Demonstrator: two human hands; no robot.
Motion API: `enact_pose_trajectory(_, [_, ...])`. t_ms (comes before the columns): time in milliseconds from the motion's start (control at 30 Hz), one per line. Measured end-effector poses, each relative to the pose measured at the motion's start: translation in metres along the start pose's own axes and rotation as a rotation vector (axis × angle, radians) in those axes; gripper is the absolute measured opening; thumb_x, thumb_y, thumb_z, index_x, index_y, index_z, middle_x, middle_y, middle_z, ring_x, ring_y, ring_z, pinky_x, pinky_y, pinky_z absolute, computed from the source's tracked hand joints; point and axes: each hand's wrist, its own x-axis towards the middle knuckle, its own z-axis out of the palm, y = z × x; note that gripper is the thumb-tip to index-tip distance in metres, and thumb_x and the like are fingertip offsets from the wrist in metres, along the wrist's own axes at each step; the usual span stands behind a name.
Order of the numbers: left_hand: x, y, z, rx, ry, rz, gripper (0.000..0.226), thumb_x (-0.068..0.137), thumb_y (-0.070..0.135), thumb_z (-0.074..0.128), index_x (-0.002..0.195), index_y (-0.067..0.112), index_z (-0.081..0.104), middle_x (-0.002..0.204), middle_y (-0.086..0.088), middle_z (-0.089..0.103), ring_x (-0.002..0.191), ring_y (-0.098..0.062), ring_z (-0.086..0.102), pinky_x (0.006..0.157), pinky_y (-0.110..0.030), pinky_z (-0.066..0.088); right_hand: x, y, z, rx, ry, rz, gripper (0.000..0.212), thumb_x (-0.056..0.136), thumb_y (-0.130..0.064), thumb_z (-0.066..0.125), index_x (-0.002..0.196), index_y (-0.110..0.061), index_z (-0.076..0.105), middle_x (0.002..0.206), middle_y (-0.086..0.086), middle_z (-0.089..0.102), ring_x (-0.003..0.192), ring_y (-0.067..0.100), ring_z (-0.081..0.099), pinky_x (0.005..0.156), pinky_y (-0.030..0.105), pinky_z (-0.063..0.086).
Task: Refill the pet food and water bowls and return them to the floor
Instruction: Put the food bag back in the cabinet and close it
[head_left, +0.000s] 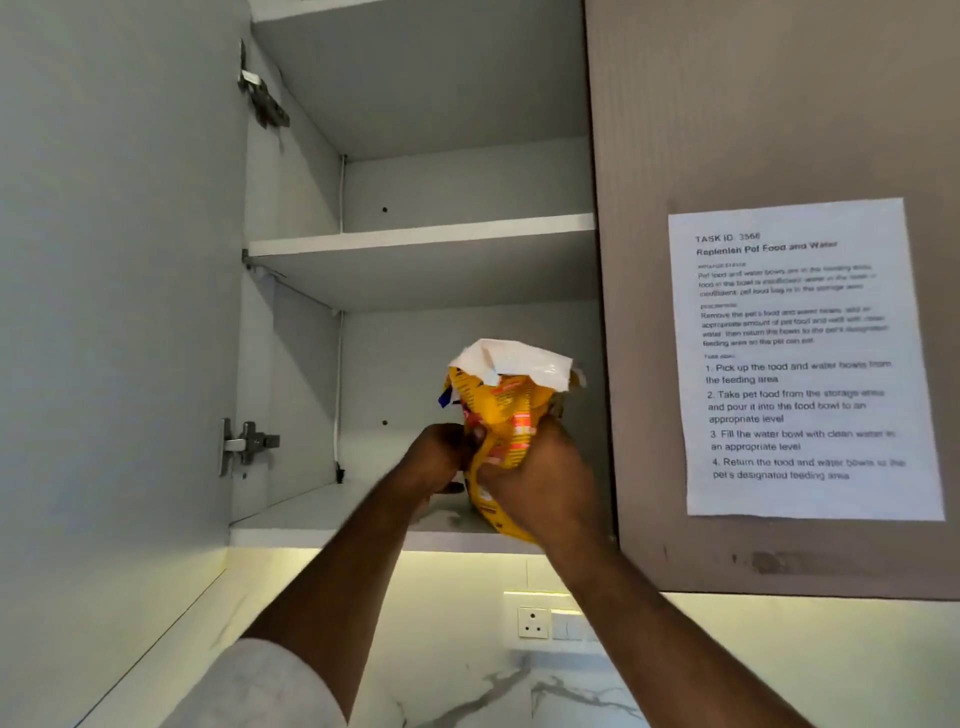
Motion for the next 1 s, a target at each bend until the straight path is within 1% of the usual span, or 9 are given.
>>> enact_pose_trajectory(100, [0.019,0.004,0.003,0.131,0.093,-0.021,0.032,0.091,0.028,0.075,0.098,-0.003,0.074,0.097,-0.023,0.076,0.08,-0.031,0.07,0.085,-0.04,0.061,0.003,0.0,0.018,-0.114,0.006,0.007,0.076,0.065,-0.062,0.064,0.128,-0.02,0.052,0.117,0.004,0.065,0.105,0.029,0.066,0.083,0.04,0.059])
enact_pose_trajectory(200, [0.024,0.006,0.005,0.151,0.133,0.009,0.035,0.091,0.029,0.077,0.091,-0.005,0.073,0.081,-0.015,0.075,0.067,-0.027,0.074,0.064,-0.03,0.063,0.015,0.004,0.033,-0.216,0.005,0.051,0.088,0.074,-0.053,0.077,0.141,-0.009,0.041,0.133,0.013,0.056,0.121,0.034,0.058,0.091,0.042,0.056])
enact_pose_trajectory(233, [0.025,0.004,0.004,0.105,0.12,0.009,0.031,0.092,0.026,0.077,0.09,-0.005,0.073,0.081,-0.015,0.074,0.065,-0.026,0.073,0.063,-0.031,0.064,0.019,0.006,0.038,-0.241,0.009,0.062,0.09,0.077,-0.052,0.078,0.144,-0.007,0.037,0.137,0.014,0.054,0.124,0.035,0.056,0.093,0.043,0.055])
enact_pose_trajectory(367, [0.029,-0.004,-0.003,-0.046,0.076,0.009,0.008,0.095,0.003,0.067,0.089,0.003,0.071,0.101,-0.017,0.072,0.09,-0.036,0.075,0.089,-0.047,0.063,0.032,0.011,0.053,-0.327,0.003,0.106,0.097,0.081,-0.05,0.078,0.151,-0.007,0.027,0.147,0.017,0.046,0.131,0.038,0.051,0.098,0.048,0.056])
enact_pose_trajectory(467, [0.028,-0.005,-0.008,-0.04,0.087,0.028,0.004,0.098,0.011,0.067,0.098,0.008,0.07,0.107,-0.018,0.072,0.087,-0.03,0.074,0.076,-0.035,0.064,0.038,0.013,0.059,-0.336,-0.013,0.136,0.095,0.083,-0.044,0.078,0.152,-0.006,0.025,0.148,0.018,0.044,0.133,0.04,0.049,0.099,0.05,0.054])
enact_pose_trajectory(600, [0.026,-0.006,-0.014,0.008,0.109,0.044,0.023,0.097,0.025,0.07,0.113,0.008,0.07,0.111,-0.017,0.074,0.086,-0.025,0.073,0.076,-0.036,0.064,0.039,0.013,0.061,-0.33,-0.018,0.156,0.094,0.083,-0.041,0.077,0.152,-0.006,0.024,0.149,0.018,0.044,0.134,0.041,0.048,0.101,0.051,0.054])
enact_pose_trajectory(733, [0.013,-0.005,-0.021,0.158,0.211,0.13,0.046,0.095,0.039,0.071,0.133,0.015,0.061,0.127,-0.011,0.07,0.112,-0.029,0.069,0.097,-0.043,0.058,0.033,0.01,0.054,-0.304,-0.065,0.161,0.098,0.081,-0.044,0.078,0.152,-0.007,0.023,0.148,0.017,0.044,0.133,0.039,0.048,0.101,0.05,0.053])
enact_pose_trajectory(833, [-0.006,-0.001,-0.026,0.234,0.3,0.208,0.057,0.096,0.045,0.068,0.142,0.016,0.054,0.138,-0.009,0.064,0.123,-0.028,0.063,0.105,-0.04,0.052,0.02,0.004,0.044,-0.314,-0.054,0.114,0.108,0.079,-0.054,0.077,0.155,-0.006,0.019,0.153,0.017,0.042,0.137,0.037,0.045,0.105,0.049,0.05])
enact_pose_trajectory(1000, [-0.052,0.012,-0.036,0.332,0.431,0.308,0.071,0.094,0.054,0.065,0.152,0.02,0.042,0.155,-0.009,0.05,0.14,-0.031,0.05,0.11,-0.044,0.045,-0.011,-0.021,0.015,-0.367,0.022,-0.065,0.113,0.086,-0.07,0.061,0.161,-0.008,0.006,0.169,0.017,0.014,0.156,0.036,0.017,0.124,0.05,0.027])
